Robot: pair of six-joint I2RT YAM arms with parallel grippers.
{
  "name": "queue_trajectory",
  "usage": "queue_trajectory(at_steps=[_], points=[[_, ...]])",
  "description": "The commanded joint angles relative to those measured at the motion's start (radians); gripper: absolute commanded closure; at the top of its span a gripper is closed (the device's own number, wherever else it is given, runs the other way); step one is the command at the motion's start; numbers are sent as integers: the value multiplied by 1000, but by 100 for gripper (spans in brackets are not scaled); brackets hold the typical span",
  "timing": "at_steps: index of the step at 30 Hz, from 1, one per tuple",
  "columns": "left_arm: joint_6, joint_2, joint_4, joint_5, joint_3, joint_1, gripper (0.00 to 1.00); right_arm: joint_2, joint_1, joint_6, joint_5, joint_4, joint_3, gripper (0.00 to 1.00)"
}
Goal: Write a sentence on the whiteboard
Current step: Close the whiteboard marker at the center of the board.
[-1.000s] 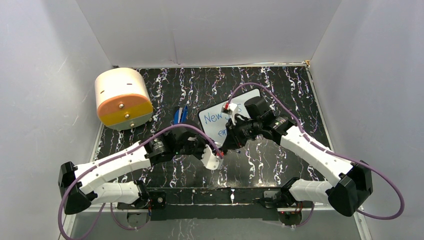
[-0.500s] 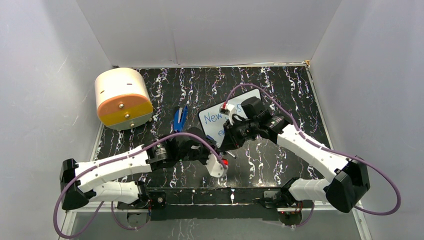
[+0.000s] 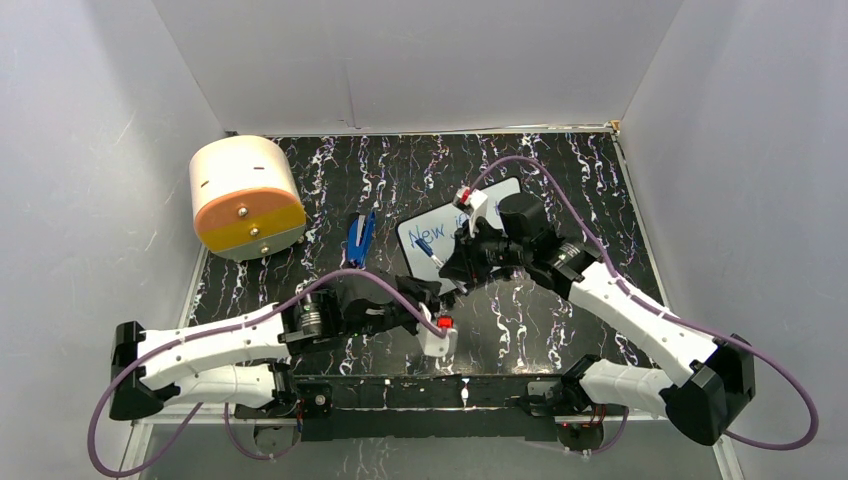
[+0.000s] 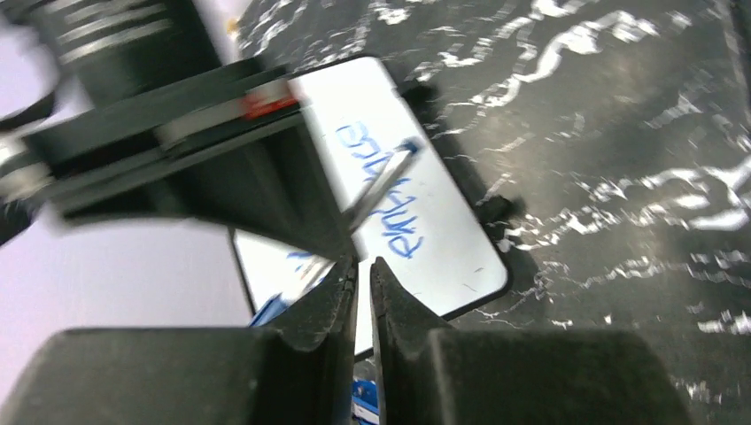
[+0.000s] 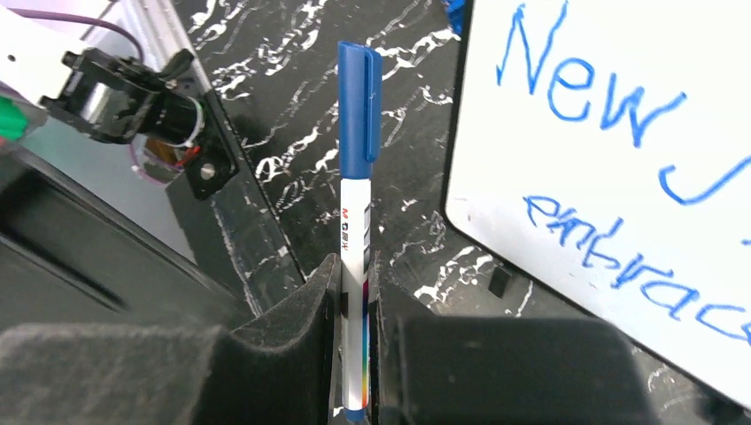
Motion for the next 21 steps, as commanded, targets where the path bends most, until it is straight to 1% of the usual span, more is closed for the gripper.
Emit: queue_trajectory(at_steps=[1,2,5,7,10,11,13,16,18,21], points=[[-244,-63,147,-249,19,4,82,-46,-1,0,92,55,-54,100],[-286,-58,156,-287,25,4,75,-54,0,1,96,67,-65,100],[-430,-37,197,-397,40,16,62,-69,-1,8,110,98,-96,100],[-527,-16,219,-478,48,31,56,-77,0,12,117,119,-114,100],[-702,21,207,-531,82,70,51,-96,-1,16,117,156,-144,100],[-781,32,190,-527,98,88,50,-102,-1,16,115,163,-151,100],[-886,45,149,-490,123,132,47,-110,0,14,107,179,-164,100],[-1046,51,124,-412,141,212,47,-123,-1,11,95,202,-185,100],[-1136,56,97,-345,163,264,47,-132,-1,10,93,215,-196,100],[-1240,61,88,-261,176,292,47,-147,-1,16,90,239,-216,100]])
